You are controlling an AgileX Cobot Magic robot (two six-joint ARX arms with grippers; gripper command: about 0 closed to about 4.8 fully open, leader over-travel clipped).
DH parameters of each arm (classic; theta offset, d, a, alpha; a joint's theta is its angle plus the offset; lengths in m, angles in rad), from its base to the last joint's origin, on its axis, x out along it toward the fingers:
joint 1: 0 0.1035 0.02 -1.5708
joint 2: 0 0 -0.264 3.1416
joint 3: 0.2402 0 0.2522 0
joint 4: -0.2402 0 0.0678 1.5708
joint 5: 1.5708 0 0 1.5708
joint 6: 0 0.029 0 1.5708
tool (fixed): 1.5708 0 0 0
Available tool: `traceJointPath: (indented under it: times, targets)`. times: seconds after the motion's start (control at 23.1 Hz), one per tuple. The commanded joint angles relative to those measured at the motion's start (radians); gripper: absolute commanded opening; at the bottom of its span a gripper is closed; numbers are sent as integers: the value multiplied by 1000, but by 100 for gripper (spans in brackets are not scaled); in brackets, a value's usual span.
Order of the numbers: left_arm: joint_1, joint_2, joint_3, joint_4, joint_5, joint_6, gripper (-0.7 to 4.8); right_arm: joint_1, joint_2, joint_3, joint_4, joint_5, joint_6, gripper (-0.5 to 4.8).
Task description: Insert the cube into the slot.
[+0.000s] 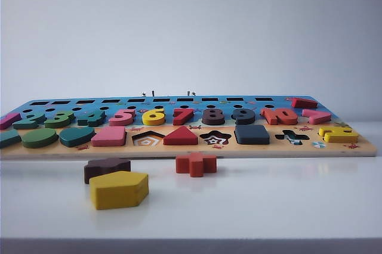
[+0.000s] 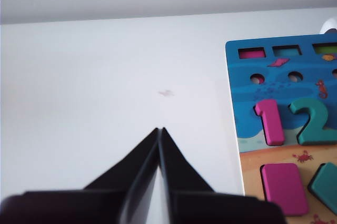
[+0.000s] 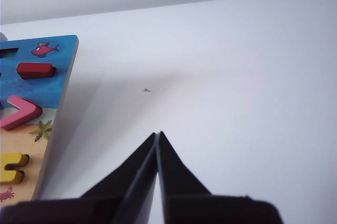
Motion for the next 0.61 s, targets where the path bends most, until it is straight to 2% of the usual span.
traceJointPath:
  times: [0.04, 0.61]
  targets:
    - [0, 2, 2, 18, 5, -3, 17, 0, -2, -5, -23, 0, -7, -4]
    - [0, 1, 2, 17, 5, -21, 17, 0, -2, -5, -23, 0, -7, -4]
